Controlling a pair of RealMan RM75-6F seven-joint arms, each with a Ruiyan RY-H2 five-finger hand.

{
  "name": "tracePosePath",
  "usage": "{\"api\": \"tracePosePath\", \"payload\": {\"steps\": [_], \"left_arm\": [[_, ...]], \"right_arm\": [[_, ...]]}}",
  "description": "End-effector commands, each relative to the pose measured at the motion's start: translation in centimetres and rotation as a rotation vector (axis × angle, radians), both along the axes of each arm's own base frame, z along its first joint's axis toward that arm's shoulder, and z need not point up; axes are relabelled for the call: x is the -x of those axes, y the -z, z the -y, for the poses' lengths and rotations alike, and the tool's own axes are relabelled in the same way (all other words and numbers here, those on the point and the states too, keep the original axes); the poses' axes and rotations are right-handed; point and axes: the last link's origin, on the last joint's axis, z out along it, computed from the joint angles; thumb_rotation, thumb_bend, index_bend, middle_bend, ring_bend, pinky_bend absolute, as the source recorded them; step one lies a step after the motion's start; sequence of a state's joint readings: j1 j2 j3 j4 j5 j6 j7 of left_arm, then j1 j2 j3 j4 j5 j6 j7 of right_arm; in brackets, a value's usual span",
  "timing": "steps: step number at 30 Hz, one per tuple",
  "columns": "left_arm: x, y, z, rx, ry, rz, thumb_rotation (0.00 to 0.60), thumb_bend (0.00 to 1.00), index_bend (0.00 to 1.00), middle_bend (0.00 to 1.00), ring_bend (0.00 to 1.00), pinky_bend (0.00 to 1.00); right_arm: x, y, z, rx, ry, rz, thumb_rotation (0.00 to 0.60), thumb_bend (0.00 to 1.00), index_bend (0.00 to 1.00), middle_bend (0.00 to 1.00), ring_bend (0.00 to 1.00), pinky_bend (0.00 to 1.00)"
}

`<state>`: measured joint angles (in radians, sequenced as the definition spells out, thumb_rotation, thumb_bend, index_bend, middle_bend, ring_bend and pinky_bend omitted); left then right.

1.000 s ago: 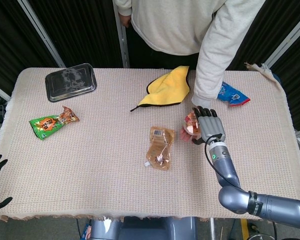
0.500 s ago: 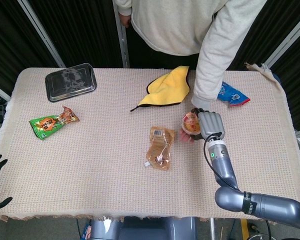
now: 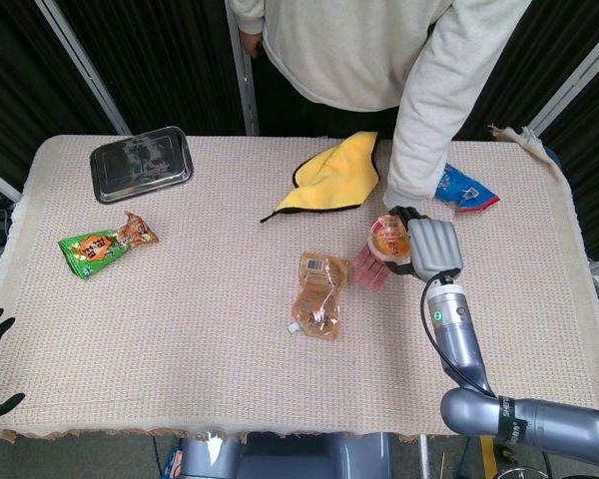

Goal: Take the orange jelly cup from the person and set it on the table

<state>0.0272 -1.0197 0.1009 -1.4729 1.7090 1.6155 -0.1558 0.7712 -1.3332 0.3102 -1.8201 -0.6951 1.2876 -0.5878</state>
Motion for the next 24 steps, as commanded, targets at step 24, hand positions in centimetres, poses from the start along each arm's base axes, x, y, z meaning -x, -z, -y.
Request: {"api": "tracePosePath", "payload": {"steps": [24], "left_arm": [[-0.1, 0.1, 0.0, -0.016, -0.005, -0.016, 0.6, 0.0, 0.02, 0.0, 0.0, 0.0]], "right_arm": [[12.0, 1.1, -8.2, -0.114, 0.222, -0.03, 0.6, 0.17, 0.62, 0.55, 0.48, 0.55]]}}
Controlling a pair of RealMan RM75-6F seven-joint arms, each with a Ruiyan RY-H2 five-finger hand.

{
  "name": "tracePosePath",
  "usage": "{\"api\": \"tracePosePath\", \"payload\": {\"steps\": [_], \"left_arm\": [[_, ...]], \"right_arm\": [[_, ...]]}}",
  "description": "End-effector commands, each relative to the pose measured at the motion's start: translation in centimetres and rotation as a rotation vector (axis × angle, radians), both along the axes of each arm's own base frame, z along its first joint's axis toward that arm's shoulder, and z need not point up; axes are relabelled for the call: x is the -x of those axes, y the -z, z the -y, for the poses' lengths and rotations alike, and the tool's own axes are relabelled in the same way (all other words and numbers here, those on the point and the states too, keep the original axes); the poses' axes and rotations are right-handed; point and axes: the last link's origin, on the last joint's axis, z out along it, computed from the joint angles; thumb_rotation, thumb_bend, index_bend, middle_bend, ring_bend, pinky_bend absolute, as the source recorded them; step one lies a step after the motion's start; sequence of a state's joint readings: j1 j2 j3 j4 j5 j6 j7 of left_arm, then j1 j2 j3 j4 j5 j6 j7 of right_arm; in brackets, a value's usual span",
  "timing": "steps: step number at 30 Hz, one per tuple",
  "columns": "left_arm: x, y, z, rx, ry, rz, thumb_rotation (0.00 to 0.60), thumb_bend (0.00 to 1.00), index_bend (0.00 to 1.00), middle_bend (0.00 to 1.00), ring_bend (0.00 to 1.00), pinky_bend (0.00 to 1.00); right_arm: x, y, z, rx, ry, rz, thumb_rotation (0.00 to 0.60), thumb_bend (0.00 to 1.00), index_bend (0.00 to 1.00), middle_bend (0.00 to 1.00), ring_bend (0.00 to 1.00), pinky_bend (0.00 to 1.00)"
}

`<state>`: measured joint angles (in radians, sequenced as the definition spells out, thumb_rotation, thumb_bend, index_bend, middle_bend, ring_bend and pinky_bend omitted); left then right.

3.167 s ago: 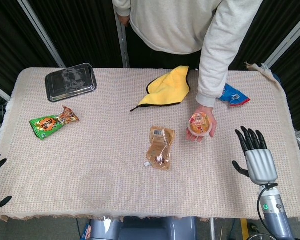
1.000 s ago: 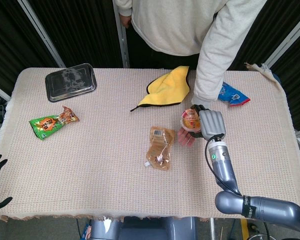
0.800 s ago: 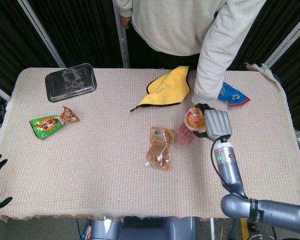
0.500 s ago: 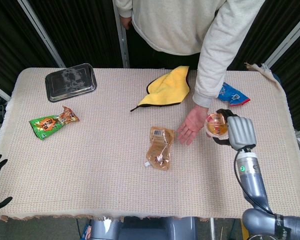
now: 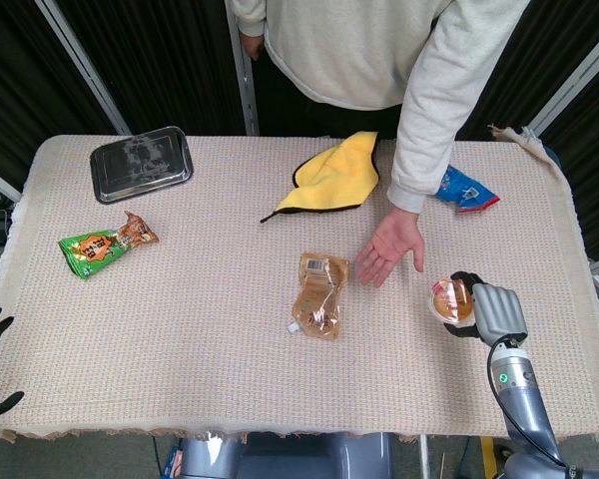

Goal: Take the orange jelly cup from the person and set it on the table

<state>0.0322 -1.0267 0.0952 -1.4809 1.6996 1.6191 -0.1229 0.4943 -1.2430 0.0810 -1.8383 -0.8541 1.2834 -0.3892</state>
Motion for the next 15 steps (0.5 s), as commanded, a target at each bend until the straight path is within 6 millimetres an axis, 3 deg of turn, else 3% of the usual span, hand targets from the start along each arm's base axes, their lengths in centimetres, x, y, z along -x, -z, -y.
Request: {"api": "tracePosePath", "payload": {"steps": [1, 4, 10, 12, 15], "left_arm": [[0.0, 0.0, 0.0, 0.0, -0.001, 0.003, 0.6, 0.0, 0.02, 0.0, 0.0, 0.0], [0.0, 0.0, 0.0, 0.001, -0.001, 0.004, 0.6, 0.0, 0.02, 0.0, 0.0, 0.0], [0.0, 0.0, 0.0, 0.002, -0.001, 0.007, 0.6, 0.0, 0.02, 0.0, 0.0, 0.0], [0.0, 0.0, 0.0, 0.002, -0.001, 0.008, 0.6, 0.0, 0.02, 0.0, 0.0, 0.0], [0.0, 0.0, 0.0, 0.003, -0.001, 0.008, 0.6, 0.0, 0.02, 0.0, 0.0, 0.0]], "right_arm": [[0.7, 1.2, 0.4, -0.003, 0.023, -0.008, 0.6, 0.17, 0.61, 0.55, 0.48, 0.55], [1.0, 1.7, 0.9, 0.016, 0.04, 0.001, 0.6, 0.17, 0.56, 0.48, 0.42, 0.43], [1.6, 2.2, 1.8, 0.03, 0.059, -0.017, 0.6, 0.17, 0.33, 0.21, 0.09, 0.15], [1.7, 2.4, 1.9, 0.02, 0.078, -0.014, 0.6, 0.17, 0.26, 0.14, 0.02, 0.09], [1.8, 2.4, 1.7, 0.002, 0.092, -0.022, 0.6, 0.17, 0.17, 0.02, 0.0, 0.01]]}}
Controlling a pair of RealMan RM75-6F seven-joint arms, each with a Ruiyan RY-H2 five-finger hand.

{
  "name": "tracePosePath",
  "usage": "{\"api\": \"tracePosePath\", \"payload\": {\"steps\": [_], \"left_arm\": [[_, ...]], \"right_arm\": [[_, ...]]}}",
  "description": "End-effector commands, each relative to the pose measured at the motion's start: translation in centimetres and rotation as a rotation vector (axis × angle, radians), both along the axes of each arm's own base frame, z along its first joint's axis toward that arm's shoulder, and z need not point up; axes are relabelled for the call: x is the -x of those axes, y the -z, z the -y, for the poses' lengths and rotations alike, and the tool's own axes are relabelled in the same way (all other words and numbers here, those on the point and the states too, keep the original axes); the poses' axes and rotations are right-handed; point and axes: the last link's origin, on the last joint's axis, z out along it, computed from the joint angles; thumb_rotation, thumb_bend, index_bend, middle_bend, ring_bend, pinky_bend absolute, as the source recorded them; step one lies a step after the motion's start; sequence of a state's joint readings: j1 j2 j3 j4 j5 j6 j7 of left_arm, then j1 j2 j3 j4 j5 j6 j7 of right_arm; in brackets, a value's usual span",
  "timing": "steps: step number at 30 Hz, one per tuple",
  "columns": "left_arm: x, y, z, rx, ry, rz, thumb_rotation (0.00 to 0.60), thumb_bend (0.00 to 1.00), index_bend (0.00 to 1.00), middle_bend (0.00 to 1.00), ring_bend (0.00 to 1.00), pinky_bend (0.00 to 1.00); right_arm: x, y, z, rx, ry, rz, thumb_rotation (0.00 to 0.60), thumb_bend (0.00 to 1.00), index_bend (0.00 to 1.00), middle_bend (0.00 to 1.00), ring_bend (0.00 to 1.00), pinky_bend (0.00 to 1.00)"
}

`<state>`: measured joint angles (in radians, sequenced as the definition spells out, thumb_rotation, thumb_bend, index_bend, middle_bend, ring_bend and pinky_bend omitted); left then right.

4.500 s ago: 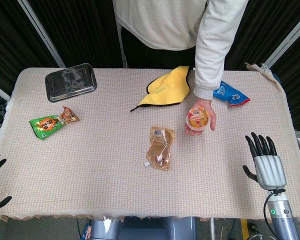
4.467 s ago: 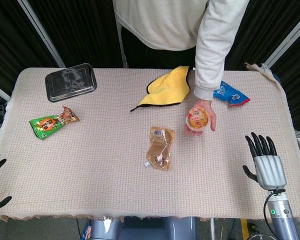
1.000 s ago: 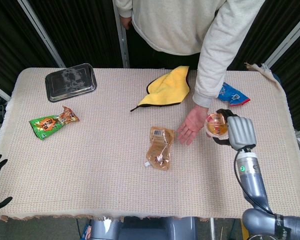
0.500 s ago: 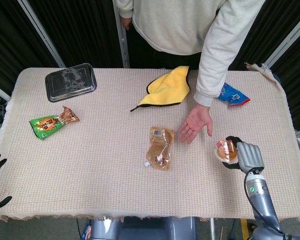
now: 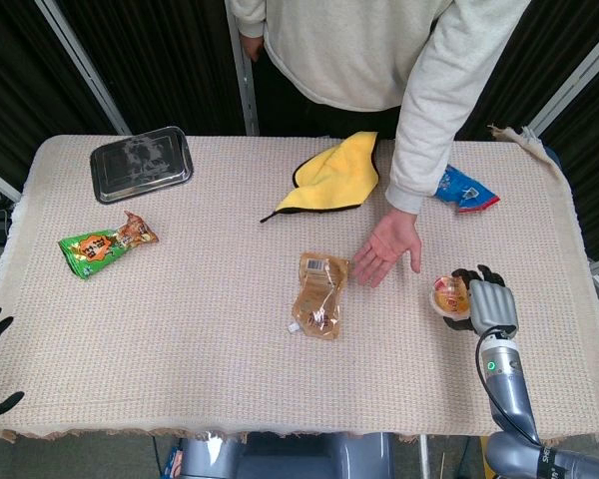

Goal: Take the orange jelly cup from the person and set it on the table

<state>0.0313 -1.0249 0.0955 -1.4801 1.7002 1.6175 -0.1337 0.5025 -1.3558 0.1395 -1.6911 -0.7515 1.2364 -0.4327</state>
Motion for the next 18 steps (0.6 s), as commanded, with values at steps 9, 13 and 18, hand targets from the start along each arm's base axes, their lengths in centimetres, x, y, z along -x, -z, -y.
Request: {"api": "tracePosePath", "payload": {"steps": [9, 13, 18], "left_arm": [[0.0, 0.0, 0.0, -0.001, 0.003, 0.003, 0.6, 0.0, 0.02, 0.0, 0.0, 0.0], [0.0, 0.0, 0.0, -0.002, 0.005, 0.0, 0.6, 0.0, 0.02, 0.0, 0.0, 0.0], [0.0, 0.0, -0.1, -0.005, 0.005, -0.004, 0.6, 0.0, 0.02, 0.0, 0.0, 0.0]], "right_arm": [[0.4, -1.8, -1.0, 0.009, -0.038, -0.081, 0.6, 0.17, 0.12, 0.0, 0.0, 0.0], [0.8, -4.1, -2.5, 0.063, -0.115, -0.131, 0.6, 0.17, 0.12, 0.0, 0.0, 0.0], [2.3, -6.8, -5.4, 0.149, -0.293, -0.25, 0.6, 0.17, 0.11, 0.0, 0.0, 0.0]]}}
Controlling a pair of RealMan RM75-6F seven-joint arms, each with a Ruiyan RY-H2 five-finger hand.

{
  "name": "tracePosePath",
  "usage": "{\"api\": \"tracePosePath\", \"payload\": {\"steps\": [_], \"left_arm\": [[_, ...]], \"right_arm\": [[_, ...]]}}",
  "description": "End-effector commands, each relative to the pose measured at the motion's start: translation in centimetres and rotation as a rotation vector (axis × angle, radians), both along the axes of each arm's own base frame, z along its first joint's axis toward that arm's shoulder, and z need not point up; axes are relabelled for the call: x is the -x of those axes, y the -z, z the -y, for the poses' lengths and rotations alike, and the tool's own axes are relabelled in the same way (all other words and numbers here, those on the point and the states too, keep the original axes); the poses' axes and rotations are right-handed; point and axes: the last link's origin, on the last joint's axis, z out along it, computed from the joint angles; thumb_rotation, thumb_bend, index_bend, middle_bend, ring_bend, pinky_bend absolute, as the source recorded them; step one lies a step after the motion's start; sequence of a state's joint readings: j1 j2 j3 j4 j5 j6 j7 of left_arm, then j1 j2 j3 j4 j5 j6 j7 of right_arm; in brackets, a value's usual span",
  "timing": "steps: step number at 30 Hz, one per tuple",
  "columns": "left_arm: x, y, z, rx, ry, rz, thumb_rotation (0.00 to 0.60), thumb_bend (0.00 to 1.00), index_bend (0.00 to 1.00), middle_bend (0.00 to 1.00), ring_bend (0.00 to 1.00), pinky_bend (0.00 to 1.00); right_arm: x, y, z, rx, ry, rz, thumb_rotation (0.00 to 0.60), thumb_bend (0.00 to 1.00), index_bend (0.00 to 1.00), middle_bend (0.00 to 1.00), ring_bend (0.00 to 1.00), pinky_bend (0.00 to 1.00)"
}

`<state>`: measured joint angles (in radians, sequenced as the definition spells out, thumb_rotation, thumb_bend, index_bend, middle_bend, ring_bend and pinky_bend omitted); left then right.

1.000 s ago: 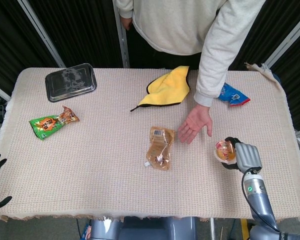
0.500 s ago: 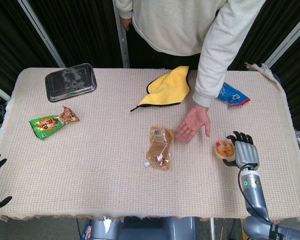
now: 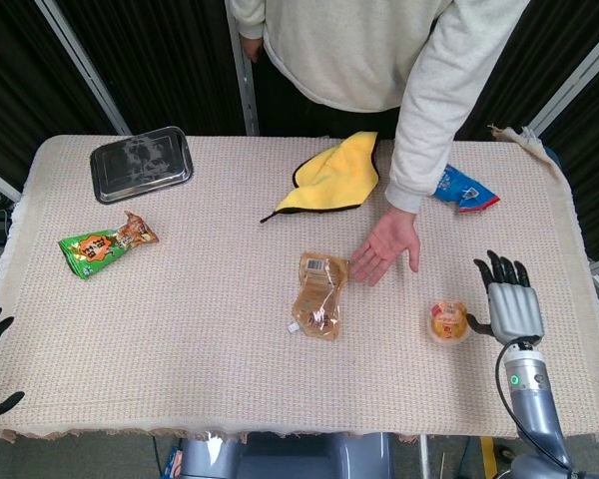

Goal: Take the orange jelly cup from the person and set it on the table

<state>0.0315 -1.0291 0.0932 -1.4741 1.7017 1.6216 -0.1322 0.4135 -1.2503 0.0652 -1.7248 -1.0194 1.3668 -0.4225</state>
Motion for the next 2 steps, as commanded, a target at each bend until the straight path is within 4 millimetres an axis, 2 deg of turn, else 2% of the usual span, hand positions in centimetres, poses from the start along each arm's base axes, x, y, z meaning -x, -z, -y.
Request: {"api": "tracePosePath", "payload": {"steps": [1, 2], "left_arm": [[0.0, 0.01, 0.0, -0.001, 0.0, -0.002, 0.6, 0.0, 0.02, 0.0, 0.0, 0.0], [-0.02, 0.02, 0.01, -0.001, 0.001, -0.003, 0.6, 0.0, 0.02, 0.0, 0.0, 0.0]], "right_arm": [[1.93, -2.85, -3.36, 0.079, -0.167, -0.104, 0.6, 0.17, 0.11, 0.0, 0.0, 0.0], [2.09, -2.95, -3.65, 0.085, -0.189, -0.101, 0.6, 0.17, 0.11, 0.0, 0.0, 0.0]]}}
